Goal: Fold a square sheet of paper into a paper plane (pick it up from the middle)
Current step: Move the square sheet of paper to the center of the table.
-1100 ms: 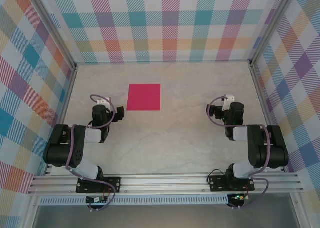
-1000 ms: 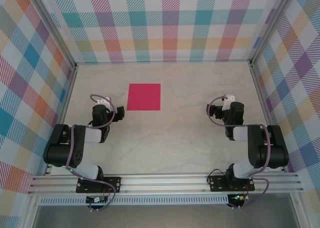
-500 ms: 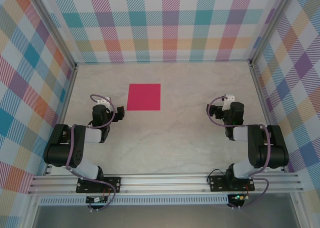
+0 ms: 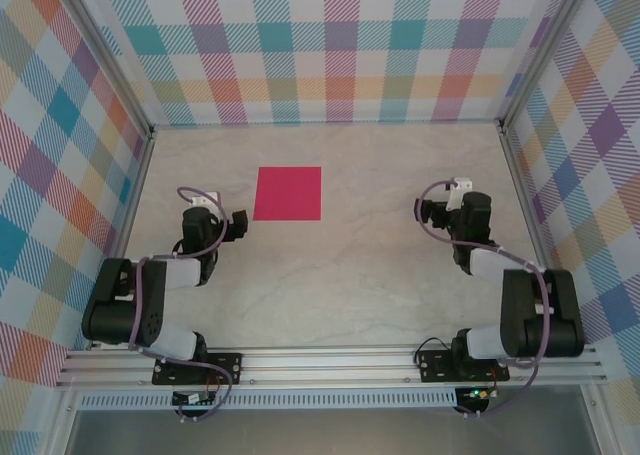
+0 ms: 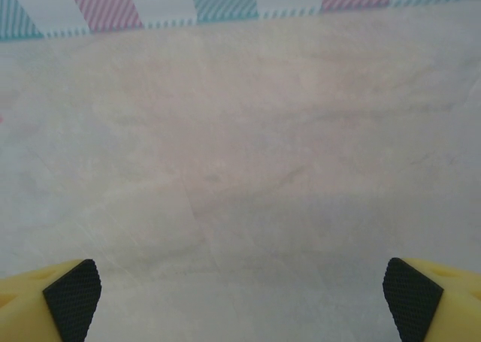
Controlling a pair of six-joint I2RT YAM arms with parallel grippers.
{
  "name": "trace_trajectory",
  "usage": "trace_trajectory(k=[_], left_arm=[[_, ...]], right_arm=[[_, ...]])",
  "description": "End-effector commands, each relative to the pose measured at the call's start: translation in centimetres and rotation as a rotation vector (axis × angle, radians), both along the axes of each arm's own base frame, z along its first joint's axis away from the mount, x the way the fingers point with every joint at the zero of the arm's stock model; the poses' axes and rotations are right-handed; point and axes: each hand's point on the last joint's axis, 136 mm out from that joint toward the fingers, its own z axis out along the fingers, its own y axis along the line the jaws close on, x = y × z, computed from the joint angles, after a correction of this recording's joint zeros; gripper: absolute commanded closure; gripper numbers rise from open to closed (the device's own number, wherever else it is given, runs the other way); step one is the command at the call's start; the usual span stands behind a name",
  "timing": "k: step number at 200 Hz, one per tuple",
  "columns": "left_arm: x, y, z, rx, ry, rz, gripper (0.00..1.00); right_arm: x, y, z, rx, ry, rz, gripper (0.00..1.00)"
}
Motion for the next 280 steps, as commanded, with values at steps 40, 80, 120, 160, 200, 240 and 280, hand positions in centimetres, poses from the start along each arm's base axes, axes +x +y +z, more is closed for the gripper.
trace_trajectory(k=[40,80,120,160,200,240,280], left_arm=[[-0.7,0.0,8.0,-0.205,-0.014,0.086,0.00],[-2.0,-0.8,9.2,-0.325,0.112,0.117,0.00],[-2.6,-0.7,9.1,-0.309,0.202,0.136,0.00],[-2.5,-0.4,8.3,-0.301,0.231,0.162,0.00],[-2.3,-0.7,7.5,-0.311,0.262,0.152,0.00],[-2.2,-0.6,7.4,-0.307,0.273,0.159,0.00],[-2.2,-0.4,7.4,-0.302,0.276,0.168,0.00]], right_arm=[[-1.0,0.9,1.0,0.218,0.391,-0.287,0.00],[-0.5,9.3,-2.1,0.116,0.539,-0.155,0.00],[0.6,19.4,-5.2,0.000,0.629,0.040,0.00],[3.0,25.6,-7.2,-0.128,0.655,0.105,0.00],[4.6,27.8,-9.4,-0.239,0.693,0.097,0.00],[3.8,27.6,-11.2,-0.380,0.763,0.110,0.00],[0.6,24.2,-12.0,-0.529,0.838,0.125,0.00]])
